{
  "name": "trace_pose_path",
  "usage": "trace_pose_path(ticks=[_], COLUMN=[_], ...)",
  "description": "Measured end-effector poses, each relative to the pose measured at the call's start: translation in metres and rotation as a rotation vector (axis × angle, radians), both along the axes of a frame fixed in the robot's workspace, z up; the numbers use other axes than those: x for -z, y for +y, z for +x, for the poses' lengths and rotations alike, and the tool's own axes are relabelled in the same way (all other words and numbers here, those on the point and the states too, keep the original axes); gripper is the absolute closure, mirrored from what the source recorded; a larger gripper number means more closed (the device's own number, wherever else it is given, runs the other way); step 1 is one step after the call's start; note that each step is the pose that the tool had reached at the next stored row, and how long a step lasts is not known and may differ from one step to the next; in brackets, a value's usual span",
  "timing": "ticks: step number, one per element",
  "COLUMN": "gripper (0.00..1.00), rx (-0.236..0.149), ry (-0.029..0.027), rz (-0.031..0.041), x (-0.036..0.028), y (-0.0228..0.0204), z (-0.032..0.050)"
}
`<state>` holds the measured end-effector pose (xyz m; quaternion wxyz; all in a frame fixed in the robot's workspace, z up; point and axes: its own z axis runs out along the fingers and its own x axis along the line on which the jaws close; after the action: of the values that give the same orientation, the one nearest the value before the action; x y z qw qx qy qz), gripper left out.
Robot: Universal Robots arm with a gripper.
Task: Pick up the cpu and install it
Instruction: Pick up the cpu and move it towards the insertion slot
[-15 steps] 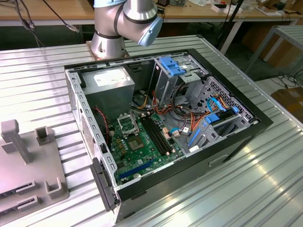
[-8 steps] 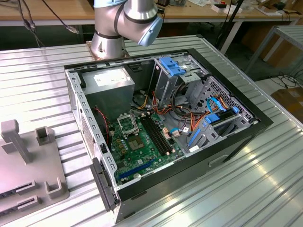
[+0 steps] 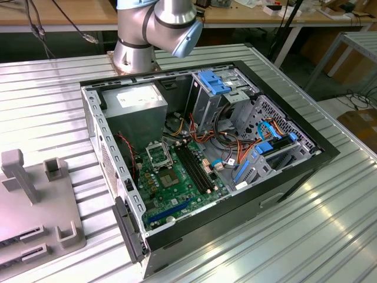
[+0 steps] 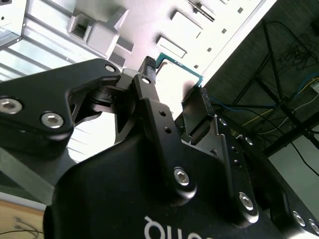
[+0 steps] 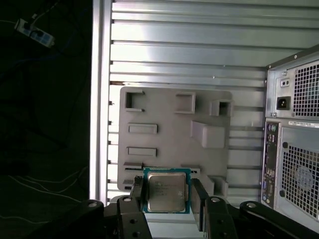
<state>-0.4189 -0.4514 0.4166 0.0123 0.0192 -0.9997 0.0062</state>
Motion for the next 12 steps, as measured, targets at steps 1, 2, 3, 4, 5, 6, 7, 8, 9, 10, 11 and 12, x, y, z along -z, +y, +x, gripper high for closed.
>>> trace_pose_path(ticks=[1,2,3,4,5,6,7,8,9,10,11,12], gripper=[0.53,0.53,0.53,0.53,0.53,0.53,0.53,0.53,0.53,0.53,0.53,0.53], rx=[0.0,0.0,0.0,0.0,0.0,0.0,0.0,0.0,0.0,0.0,0.0,0.0], ry=[0.0,0.0,0.0,-0.0001,-0.0001,-0.0001,0.0,0.0,0.0,0.0,-0.0001,0.0], rz=[0.0,0.0,0.0,0.0,0.0001,0.0,0.0,0.0,0.0,0.0,0.0001,0.0], x=[0.0,0.0,0.0,0.0001,0.0001,0.0,0.0,0.0,0.0,0.0,0.0,0.0], y=[0.0,0.0,0.0,0.0,0.0,0.0,0.0,0.0,0.0,0.0,0.0,0.0], z=[0.0012,0.0022,0.0033,0.0044,0.0054,0.0074,0.009,0.0113,0.0129,0.014,0.0159,0.017])
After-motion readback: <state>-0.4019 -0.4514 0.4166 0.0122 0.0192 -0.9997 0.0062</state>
